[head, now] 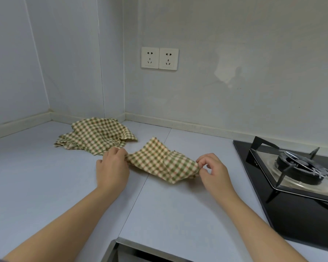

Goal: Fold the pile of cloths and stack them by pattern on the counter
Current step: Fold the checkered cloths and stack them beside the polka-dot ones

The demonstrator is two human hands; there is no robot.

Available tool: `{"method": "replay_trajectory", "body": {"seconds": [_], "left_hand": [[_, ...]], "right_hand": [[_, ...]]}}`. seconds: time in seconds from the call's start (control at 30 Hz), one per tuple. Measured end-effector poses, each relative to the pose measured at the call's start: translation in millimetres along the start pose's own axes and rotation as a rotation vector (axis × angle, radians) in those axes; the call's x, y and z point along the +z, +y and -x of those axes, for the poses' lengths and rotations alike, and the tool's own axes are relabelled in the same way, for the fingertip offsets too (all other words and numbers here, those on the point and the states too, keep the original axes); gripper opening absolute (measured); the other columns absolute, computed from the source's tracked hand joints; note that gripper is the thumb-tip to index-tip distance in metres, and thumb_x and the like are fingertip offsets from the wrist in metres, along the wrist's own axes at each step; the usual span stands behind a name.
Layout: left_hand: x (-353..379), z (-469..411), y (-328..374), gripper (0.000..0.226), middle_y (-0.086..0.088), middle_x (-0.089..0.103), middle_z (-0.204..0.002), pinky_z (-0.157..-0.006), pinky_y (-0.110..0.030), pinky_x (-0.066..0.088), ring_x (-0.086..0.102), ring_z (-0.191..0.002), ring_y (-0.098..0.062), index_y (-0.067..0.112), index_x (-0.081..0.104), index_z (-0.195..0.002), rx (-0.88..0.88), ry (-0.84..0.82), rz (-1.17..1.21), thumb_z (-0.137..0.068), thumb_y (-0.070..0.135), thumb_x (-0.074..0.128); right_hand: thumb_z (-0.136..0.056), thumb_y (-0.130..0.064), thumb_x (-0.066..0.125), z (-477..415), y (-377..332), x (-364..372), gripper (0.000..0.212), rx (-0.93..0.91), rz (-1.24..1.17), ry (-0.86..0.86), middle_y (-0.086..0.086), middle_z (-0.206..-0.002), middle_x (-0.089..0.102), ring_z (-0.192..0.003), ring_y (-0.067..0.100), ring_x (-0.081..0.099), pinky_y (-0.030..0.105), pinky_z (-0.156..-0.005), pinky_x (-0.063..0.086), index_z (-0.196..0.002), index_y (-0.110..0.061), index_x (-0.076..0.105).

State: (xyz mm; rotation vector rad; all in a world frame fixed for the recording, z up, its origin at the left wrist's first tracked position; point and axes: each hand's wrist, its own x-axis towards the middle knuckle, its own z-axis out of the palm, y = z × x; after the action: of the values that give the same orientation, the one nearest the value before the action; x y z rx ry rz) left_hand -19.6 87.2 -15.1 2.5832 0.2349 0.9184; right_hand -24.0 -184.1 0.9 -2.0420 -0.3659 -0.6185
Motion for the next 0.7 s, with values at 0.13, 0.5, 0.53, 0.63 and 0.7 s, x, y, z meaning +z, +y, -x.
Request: {"method": "replay_trajectory", "body": {"seconds": [0.13,0.5,0.53,0.63,0.7], "left_hand": [[-4.2,3.2,11.7,0.031,0.002,0.056,-0.114,-0.088,-0.031,0.029,0.05,-0.109,-0.019,0.016,0.06,-0.111,0.201,-0.019,0.16,-0.082,0.005,0.058],[0.6,6.2,14.0,0.068,-0.002,0.06,-0.11,-0.082,-0.041,0.042,0.056,-0.103,-0.024,0.017,0.064,-0.109,0.477,-0.026,0.128,-0.055,-0.023,0.054],[-1.9,7.1,17.1,0.07,0.0,0.059,-0.118,-0.087,-0.041,0.042,0.052,-0.111,-0.02,0.02,0.061,-0.117,0.535,-0.081,0.183,-0.061,-0.019,0.049],[-2.8,11.6,22.4,0.068,0.012,0.054,-0.128,-0.094,-0.033,0.035,0.041,-0.119,-0.008,0.031,0.052,-0.131,0.706,-0.352,0.23,-0.078,-0.01,0.046],[-0.7,11.4,21.6,0.05,0.011,0.055,-0.121,-0.091,-0.031,0.037,0.045,-0.111,-0.009,0.032,0.059,-0.124,0.747,-0.408,0.215,-0.087,-0.001,0.049]], "right_hand": [[-0.076,0.016,0.044,0.2,-0.3,-3.3,0.036,0.134,-0.051,-0.004,-0.003,-0.093,0.064,-0.093,0.006,0.057,0.004,-0.071,0.036,-0.067,-0.017,0.052],[-0.094,-0.009,0.045,14.0,-22.3,0.7,0.03,0.109,-0.015,-0.468,-0.004,-0.07,0.066,-0.056,0.008,0.048,0.021,-0.056,0.04,-0.087,-0.026,0.069],[-0.094,-0.008,0.045,14.4,-23.5,1.5,0.029,0.122,-0.049,-0.471,-0.001,-0.071,0.067,-0.054,0.01,0.048,0.022,-0.055,0.041,-0.088,-0.024,0.069],[-0.093,-0.006,0.05,15.3,-22.9,2.6,0.025,0.177,-0.129,-0.413,0.001,-0.076,0.069,-0.049,0.011,0.046,0.025,-0.052,0.041,-0.087,-0.021,0.068],[-0.09,-0.012,0.059,13.6,-17.1,1.9,0.019,0.103,-0.005,-0.388,-0.01,-0.087,0.068,-0.052,0.004,0.049,0.023,-0.057,0.043,-0.09,-0.029,0.068]]}}
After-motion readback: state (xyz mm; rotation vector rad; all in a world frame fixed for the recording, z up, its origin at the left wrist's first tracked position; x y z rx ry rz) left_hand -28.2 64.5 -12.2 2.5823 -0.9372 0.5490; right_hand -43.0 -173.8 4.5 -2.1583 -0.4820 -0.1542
